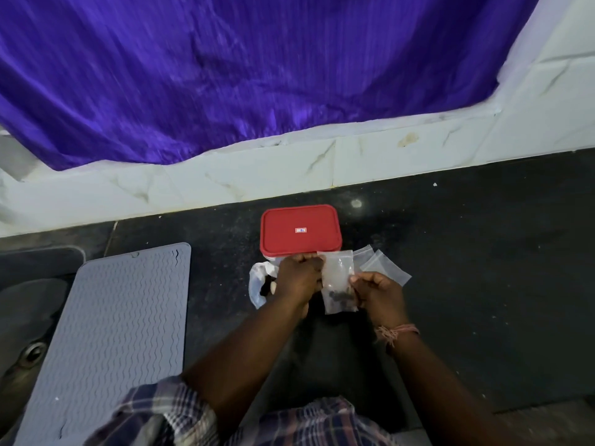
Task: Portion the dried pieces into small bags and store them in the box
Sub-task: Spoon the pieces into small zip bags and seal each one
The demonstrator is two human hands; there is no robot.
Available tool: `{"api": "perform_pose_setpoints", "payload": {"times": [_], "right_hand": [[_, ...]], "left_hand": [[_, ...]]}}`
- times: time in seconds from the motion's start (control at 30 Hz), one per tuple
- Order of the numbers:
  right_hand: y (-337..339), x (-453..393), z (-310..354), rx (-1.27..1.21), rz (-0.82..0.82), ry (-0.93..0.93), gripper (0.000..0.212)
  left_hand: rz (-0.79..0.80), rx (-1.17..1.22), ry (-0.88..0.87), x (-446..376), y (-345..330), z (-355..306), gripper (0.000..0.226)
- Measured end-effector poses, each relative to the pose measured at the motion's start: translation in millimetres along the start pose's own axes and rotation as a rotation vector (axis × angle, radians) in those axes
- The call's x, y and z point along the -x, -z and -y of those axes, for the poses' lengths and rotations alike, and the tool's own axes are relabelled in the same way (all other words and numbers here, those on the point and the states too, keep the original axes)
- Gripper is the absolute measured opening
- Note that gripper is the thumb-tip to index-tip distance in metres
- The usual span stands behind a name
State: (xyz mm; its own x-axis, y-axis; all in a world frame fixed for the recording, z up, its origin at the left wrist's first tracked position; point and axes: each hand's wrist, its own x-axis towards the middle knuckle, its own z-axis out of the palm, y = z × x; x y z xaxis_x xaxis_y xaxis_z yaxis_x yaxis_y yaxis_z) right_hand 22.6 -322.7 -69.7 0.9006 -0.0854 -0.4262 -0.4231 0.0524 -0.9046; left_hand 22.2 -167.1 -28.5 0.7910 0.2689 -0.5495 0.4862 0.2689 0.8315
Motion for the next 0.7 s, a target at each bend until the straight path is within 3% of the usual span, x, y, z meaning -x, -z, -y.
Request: {"api": "perform_pose_setpoints", "payload": {"times": [0.13,0.23,0.3,0.43,0.57,0.7], "right_hand": [[12,-12,-25,0.239,-0.101,-0.011,0.008],[17,-14,-44,0.516,-0.112,0.039,0.013],[19,-10,-48,0.643,-0.078,0.132,0.013],[22,-16,-43,0.752,-0.025,0.192,0.011],[33,-40,-32,1.009,-0.107,0.404,0.011],[47,-65,-44,1.236,-0.118,0.420,0.025]], "left_hand": [[-0.008,-0.163,0.127,-2,-22,28,0.022],[0.009,-0.260,0.179,9,-34,42,0.022],[0.004,-0.300,0.172,10,-37,51,0.034],[-0.163,-0.387,0.122,3,-39,55,0.042],[-0.227,-0.412,0.115,1,-48,52,0.054],[-0.308,-0.550,0.034,1,-56,54,0.054]]}}
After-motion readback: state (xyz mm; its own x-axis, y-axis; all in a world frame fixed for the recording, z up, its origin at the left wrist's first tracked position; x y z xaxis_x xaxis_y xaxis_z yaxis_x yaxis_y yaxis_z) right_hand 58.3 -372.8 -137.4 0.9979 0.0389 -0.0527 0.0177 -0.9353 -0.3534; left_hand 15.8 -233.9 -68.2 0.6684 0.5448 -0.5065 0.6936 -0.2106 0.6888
